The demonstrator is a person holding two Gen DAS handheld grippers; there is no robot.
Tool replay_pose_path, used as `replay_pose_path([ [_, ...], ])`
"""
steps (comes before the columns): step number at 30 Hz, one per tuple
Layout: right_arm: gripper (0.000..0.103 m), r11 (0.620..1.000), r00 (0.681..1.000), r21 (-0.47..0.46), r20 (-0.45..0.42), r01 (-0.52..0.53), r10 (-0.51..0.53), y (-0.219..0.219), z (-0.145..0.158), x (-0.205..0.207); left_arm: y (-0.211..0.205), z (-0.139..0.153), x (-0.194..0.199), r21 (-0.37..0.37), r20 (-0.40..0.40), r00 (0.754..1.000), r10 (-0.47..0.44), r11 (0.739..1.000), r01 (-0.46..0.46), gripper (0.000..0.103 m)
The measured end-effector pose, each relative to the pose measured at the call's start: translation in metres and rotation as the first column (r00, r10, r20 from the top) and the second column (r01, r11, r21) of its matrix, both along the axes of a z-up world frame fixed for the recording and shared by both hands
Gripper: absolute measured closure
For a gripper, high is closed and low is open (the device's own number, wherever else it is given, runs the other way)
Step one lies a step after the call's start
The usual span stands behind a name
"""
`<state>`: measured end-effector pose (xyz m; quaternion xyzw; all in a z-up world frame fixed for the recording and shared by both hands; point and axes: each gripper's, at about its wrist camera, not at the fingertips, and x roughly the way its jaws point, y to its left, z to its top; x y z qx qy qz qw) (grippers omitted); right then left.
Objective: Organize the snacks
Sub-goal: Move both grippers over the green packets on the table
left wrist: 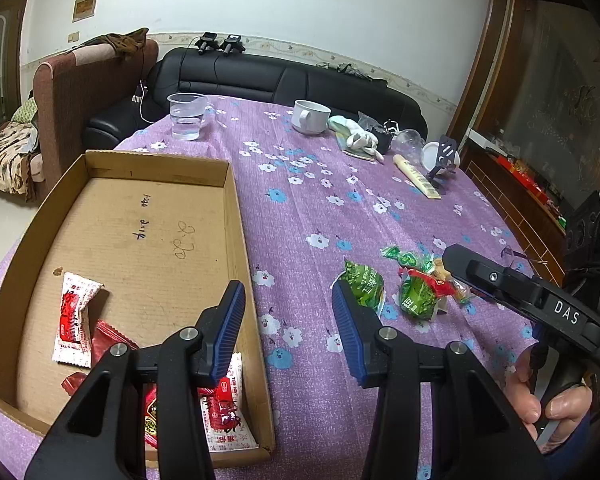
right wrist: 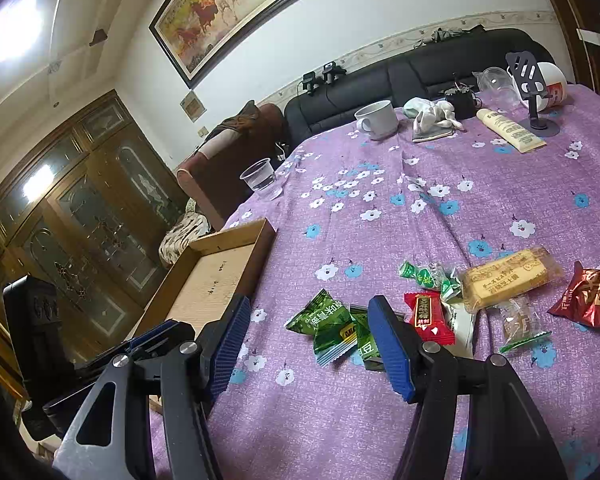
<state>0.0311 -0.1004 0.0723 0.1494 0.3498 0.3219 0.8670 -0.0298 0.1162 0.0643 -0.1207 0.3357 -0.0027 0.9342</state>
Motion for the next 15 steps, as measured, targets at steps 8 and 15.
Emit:
replay_pose_path([
  [8, 0.039, 1.000, 1.000, 0.001, -0.007, 0.001, -0.001, -0.0008, -0.0012, -0.0002, -0.0028, -0.0038, -0.0004, -0.002, -0.005, 1.000, -0.005, 1.000, 0.005, 0.060],
  [15, 0.039, 1.000, 1.000, 0.001, -0.007, 0.002, -0.002, -0.0007, -0.0014, -0.0002, -0.0030, -0.0037, 0.0000, -0.002, -0.006, 1.000, -0.004, 1.000, 0.004, 0.060],
])
